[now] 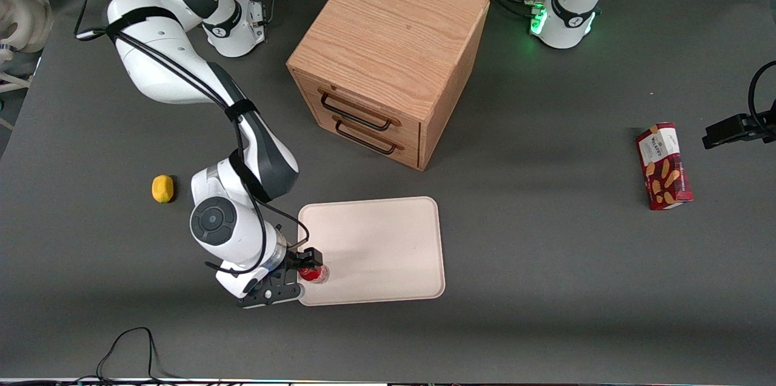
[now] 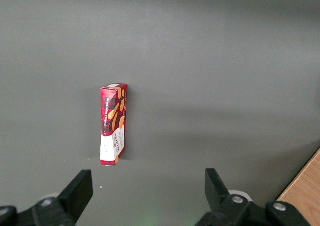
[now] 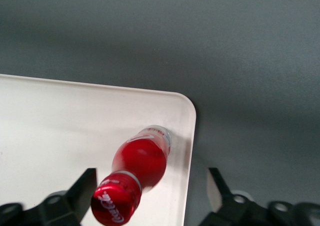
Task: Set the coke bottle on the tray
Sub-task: 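Lower the bottle onto the tray's rim and open the right gripper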
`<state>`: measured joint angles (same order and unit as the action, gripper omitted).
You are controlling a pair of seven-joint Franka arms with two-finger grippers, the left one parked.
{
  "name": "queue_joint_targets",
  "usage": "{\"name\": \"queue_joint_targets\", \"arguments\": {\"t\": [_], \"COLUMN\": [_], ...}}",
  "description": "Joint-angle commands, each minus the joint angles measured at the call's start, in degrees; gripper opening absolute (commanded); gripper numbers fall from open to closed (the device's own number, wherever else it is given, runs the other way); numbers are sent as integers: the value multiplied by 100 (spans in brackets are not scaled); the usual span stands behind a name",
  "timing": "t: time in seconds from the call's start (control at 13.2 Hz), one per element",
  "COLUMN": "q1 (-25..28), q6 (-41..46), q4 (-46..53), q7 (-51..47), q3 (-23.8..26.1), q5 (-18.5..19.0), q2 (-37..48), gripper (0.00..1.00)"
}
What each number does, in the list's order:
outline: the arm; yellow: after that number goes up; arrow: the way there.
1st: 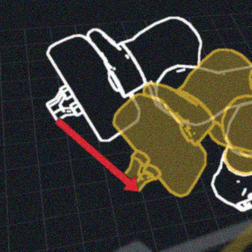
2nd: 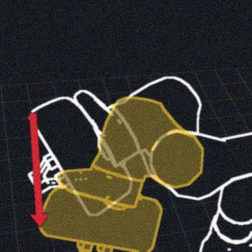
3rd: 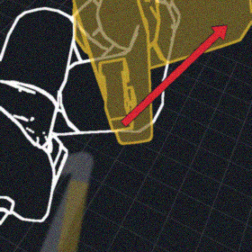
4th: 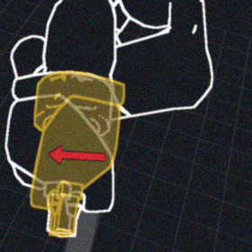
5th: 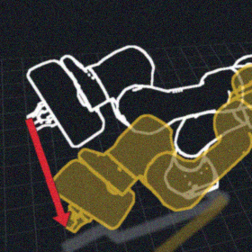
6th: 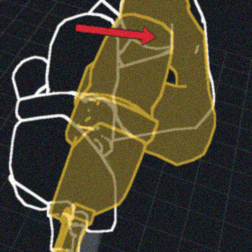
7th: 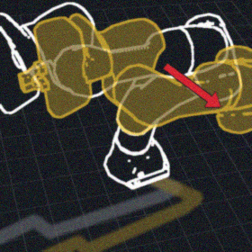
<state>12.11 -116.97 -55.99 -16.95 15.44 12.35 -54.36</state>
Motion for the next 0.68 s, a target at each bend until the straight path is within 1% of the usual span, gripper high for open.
{"name": "queue_joint_targets", "arguments": {"t": [0.0, 0.15, 0.23, 0.3, 0.38, 0.45, 0.53, 0.61], "q1": [-24, -33, -42, -50, -129, -182, -278, -296], "q6": [-71, 7, 208, 602, 919, 1113, 1167, 1177], "q4": [-105, -131, -201, -358, -577, -953, -1540, -2190], "q7": [-221, -186, -160, -169, -169, -177, -169, -142], "q3": [38, 46, 46, 38, 20, -41, -181, -487], "q5": [145, 119, 93, 66, -82, -336, -547, -810], "q2": [197, 408, 609, 872, 1231, 1714, 2267, 2942], "gripper": [100, 100, 100, 100, 100, 100, 100, 100]}}
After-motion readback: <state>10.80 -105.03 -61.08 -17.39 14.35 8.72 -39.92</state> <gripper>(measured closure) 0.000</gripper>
